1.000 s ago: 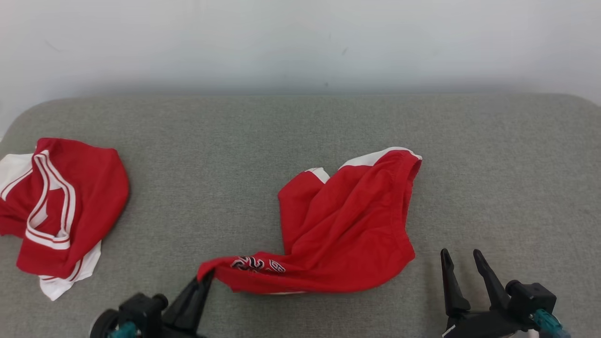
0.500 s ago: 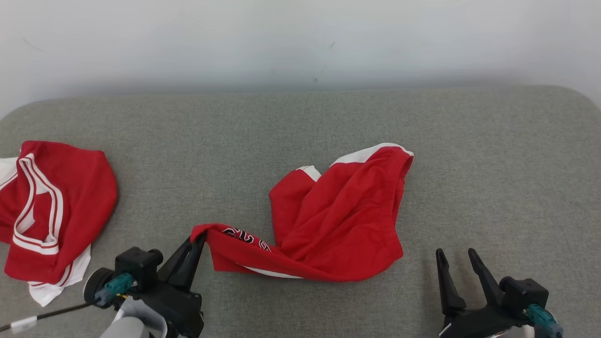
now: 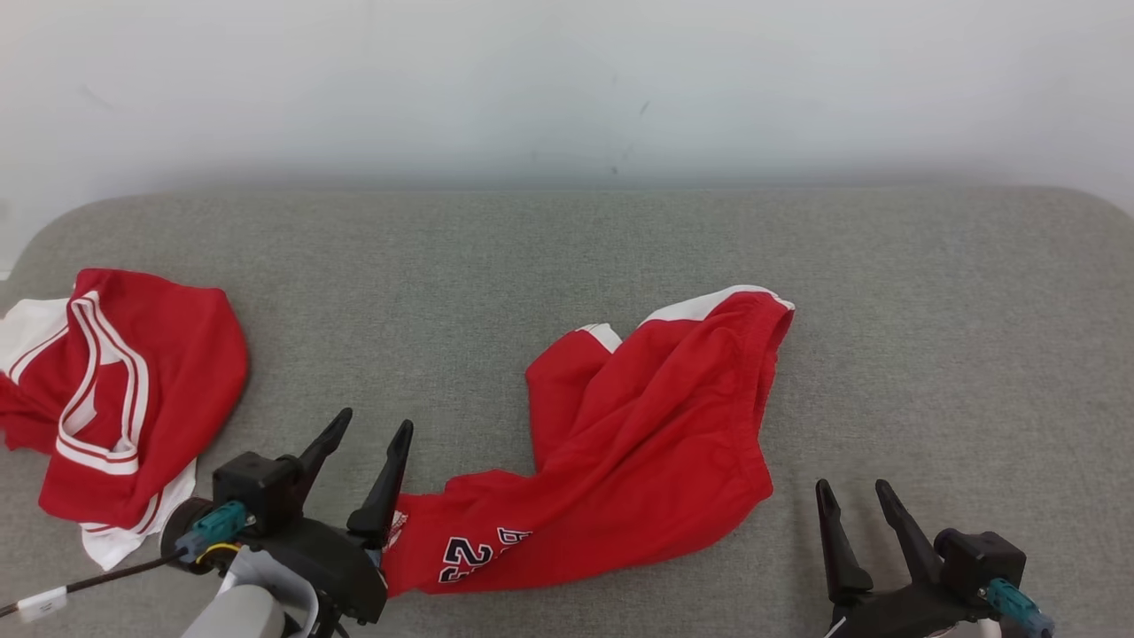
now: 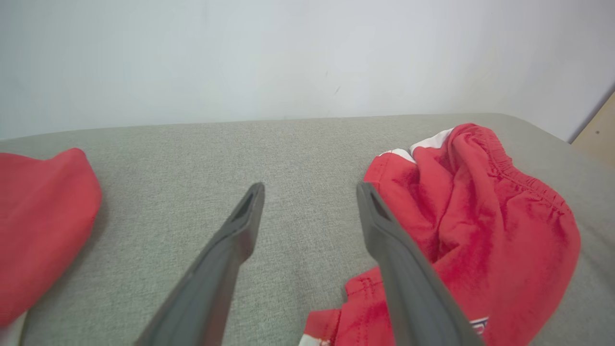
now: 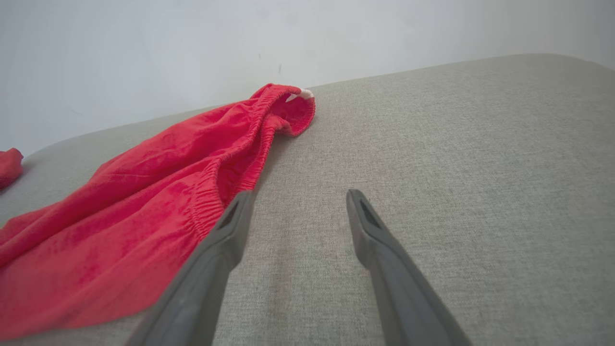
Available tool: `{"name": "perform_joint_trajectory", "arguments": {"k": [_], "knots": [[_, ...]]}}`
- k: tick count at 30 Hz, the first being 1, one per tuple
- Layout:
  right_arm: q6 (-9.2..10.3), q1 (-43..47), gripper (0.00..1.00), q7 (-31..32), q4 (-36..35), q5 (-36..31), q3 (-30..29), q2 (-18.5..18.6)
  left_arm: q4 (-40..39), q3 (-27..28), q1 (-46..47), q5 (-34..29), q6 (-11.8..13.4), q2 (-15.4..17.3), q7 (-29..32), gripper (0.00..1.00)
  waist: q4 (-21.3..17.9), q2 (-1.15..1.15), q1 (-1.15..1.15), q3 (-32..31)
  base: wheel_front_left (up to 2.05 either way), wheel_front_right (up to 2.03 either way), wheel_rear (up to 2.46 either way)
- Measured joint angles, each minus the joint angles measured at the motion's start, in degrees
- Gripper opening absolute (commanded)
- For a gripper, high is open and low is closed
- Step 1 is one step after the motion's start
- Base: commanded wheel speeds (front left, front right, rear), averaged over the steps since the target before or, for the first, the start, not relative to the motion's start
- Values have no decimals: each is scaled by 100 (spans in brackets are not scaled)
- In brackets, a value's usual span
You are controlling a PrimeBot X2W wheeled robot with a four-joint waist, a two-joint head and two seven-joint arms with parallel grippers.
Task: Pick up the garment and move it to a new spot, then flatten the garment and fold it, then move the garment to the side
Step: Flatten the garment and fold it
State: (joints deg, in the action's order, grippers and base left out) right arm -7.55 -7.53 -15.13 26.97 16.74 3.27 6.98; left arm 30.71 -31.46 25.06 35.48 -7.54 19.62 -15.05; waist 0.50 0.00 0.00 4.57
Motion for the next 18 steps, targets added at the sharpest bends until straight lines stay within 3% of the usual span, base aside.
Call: {"name": "perform_joint_trajectory", "arguments": {"k": [7, 18], "knots": [[0, 50, 100, 0, -33, 9, -35, -48, -376, 274, -526, -207, 0, -27, 0, 100, 81, 0, -1, 13, 0, 0, 0], [0, 68, 100, 0, -22, 27, -49, -105, -308, -501, -960, -89, 0, 231, 0, 100, 90, 0, -1, 52, 0, 0, 0]]}}
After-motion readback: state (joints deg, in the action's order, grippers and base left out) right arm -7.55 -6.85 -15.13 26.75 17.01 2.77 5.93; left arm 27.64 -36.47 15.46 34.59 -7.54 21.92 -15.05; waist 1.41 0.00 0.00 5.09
